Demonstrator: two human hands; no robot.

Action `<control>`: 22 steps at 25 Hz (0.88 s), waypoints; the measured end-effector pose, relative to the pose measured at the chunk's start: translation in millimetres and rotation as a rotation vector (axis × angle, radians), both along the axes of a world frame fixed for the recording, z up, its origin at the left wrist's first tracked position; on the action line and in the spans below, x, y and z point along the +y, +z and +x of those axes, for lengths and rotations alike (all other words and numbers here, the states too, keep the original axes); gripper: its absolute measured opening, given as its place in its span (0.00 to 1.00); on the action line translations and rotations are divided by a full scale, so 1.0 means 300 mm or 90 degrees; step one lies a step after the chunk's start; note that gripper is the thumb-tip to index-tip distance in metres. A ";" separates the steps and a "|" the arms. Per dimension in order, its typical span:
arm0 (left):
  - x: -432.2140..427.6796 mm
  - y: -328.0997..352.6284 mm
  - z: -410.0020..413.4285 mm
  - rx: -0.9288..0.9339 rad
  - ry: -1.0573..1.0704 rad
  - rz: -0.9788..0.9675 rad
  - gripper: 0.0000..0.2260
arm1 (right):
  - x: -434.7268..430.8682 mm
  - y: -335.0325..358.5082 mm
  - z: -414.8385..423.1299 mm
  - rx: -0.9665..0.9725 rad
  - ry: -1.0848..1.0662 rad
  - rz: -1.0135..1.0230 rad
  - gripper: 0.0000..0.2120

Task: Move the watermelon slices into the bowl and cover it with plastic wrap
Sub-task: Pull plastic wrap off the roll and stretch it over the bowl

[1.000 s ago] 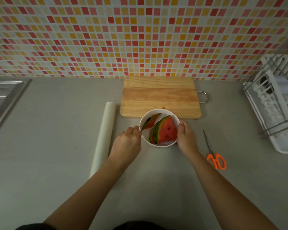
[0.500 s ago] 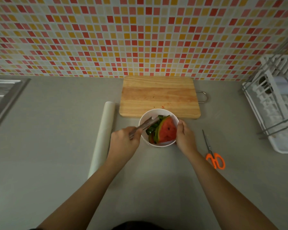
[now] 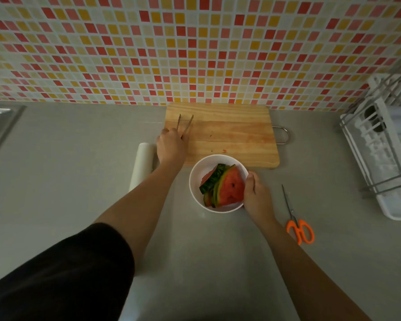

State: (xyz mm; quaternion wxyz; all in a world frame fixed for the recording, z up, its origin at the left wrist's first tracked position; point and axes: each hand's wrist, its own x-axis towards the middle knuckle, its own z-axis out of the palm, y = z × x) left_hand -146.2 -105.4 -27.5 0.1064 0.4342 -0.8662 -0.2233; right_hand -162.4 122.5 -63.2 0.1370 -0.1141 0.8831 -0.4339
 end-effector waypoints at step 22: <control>0.253 0.112 0.332 0.160 0.012 0.676 0.25 | -0.002 0.036 0.007 0.000 0.047 0.035 0.15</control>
